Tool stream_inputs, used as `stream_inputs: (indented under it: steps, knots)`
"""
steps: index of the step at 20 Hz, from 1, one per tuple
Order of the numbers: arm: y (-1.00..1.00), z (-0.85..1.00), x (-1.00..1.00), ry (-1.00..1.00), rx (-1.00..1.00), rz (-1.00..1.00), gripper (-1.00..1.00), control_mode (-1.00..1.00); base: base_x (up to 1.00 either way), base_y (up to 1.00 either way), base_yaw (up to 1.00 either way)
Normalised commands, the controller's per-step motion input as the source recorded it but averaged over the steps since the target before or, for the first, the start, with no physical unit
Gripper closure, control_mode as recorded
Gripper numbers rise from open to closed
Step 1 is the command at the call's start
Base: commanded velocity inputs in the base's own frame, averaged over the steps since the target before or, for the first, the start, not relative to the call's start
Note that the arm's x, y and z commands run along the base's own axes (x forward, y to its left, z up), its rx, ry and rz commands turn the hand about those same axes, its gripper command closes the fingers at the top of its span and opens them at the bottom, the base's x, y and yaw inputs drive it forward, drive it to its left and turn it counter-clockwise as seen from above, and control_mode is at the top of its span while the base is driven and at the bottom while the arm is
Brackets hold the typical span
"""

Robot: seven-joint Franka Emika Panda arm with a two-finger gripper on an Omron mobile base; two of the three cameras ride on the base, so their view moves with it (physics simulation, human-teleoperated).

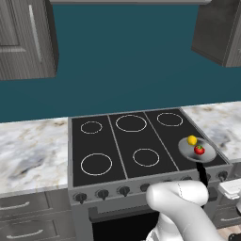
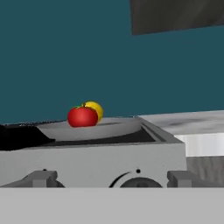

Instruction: Put the lemon and tomato in the pan. Then turn on the front right burner and set the heat to medium.

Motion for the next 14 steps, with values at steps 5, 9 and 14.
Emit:
stream_inputs:
  steps: [5, 9, 14]
  knots:
    - [-0.04, -0.09, 0.08, 0.0, -0.06, -0.05, -1.0, -1.0, 0.0, 0.0, 0.0]
    - [0.0, -0.01, 0.0, 0.0, 0.0, 0.0, -1.0, -1.0, 0.0, 0.0, 0.0]
    - [-0.04, -0.18, 0.05, 0.0, 0.0, 0.0, -1.0, -1.0, 0.0, 0.0, 0.0]
